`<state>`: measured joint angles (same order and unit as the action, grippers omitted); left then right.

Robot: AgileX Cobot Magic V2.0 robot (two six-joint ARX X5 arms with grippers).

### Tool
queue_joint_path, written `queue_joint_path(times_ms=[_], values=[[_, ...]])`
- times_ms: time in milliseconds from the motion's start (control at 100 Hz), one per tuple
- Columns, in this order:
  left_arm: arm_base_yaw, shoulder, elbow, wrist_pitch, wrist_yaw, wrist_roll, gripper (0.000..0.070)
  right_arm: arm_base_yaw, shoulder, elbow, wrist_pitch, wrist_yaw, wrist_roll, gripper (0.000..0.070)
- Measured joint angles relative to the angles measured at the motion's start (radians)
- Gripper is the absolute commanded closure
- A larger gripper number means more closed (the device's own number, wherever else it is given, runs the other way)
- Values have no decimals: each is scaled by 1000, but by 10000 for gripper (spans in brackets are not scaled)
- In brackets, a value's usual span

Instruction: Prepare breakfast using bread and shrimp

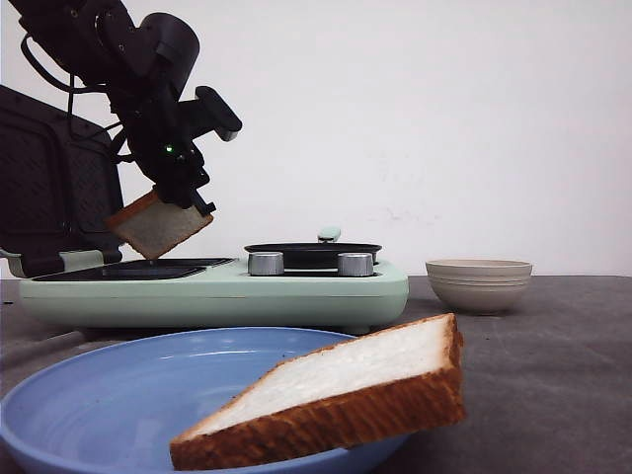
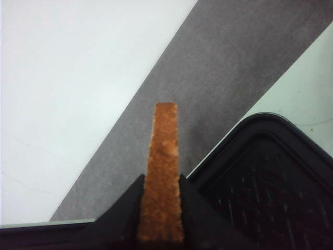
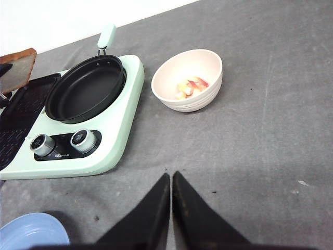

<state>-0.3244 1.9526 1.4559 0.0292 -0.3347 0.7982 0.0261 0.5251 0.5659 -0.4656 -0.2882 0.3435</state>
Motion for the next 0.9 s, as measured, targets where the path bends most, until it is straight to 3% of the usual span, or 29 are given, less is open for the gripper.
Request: queue_joint_path(times_ms=[240,490,630,810,900], values=[[2,5,0,-5,21,0,685,0,0,0,0,0,0,699],[2,5,0,-8,38,0,335,0,0,0,0,0,0,699],[2,5,0,-23,45,0,262,0,0,0,0,0,0,699],[2,5,0,-27,45,-13,247,0,0,0,0,0,0,699],[2,5,0,-47,46,-22,141,0,0,0,0,0,0,699]])
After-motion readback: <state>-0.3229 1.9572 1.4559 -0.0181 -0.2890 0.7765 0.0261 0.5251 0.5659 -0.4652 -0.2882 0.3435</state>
